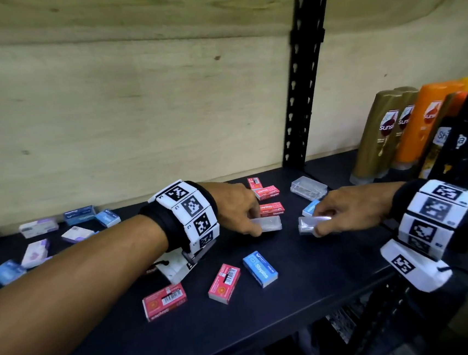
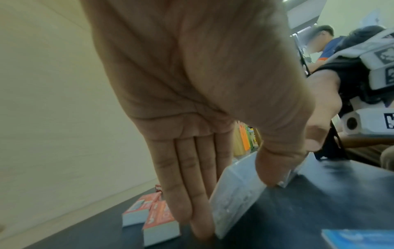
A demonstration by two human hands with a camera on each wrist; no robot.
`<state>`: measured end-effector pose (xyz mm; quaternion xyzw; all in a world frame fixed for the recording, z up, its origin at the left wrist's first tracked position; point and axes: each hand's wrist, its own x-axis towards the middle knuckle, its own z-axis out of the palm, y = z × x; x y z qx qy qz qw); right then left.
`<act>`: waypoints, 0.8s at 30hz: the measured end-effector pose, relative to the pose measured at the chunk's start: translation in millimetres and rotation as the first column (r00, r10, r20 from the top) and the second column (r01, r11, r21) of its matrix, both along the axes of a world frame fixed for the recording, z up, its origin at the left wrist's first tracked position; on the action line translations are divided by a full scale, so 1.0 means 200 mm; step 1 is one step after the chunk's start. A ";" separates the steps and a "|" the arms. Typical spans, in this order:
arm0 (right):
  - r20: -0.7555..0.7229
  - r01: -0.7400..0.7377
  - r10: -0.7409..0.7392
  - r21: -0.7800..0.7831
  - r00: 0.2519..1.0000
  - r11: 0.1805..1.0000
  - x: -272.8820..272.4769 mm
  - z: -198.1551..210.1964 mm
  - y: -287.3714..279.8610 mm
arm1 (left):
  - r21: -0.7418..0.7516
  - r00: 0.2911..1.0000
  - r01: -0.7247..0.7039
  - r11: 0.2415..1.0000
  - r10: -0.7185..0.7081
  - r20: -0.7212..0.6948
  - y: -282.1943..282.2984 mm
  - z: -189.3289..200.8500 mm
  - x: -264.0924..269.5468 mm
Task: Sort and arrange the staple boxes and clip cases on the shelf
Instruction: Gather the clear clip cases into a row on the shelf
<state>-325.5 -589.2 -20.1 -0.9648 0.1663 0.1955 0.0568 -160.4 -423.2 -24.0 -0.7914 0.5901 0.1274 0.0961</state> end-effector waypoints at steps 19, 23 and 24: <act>0.002 0.060 -0.061 0.056 0.998 0.997 0.05 -0.03 -0.05 | -0.086 0.998 -0.023 0.996 0.018 -0.056 0.04 -0.05 0.06; 0.038 0.020 -0.023 0.079 0.999 0.997 0.10 -0.01 -0.01 | -0.097 0.997 -0.049 0.994 0.042 -0.072 0.11 0.00 0.10; 0.053 -0.004 0.000 0.073 0.999 0.997 0.12 0.01 0.01 | -0.103 0.996 -0.059 0.993 0.051 -0.075 0.15 0.02 0.12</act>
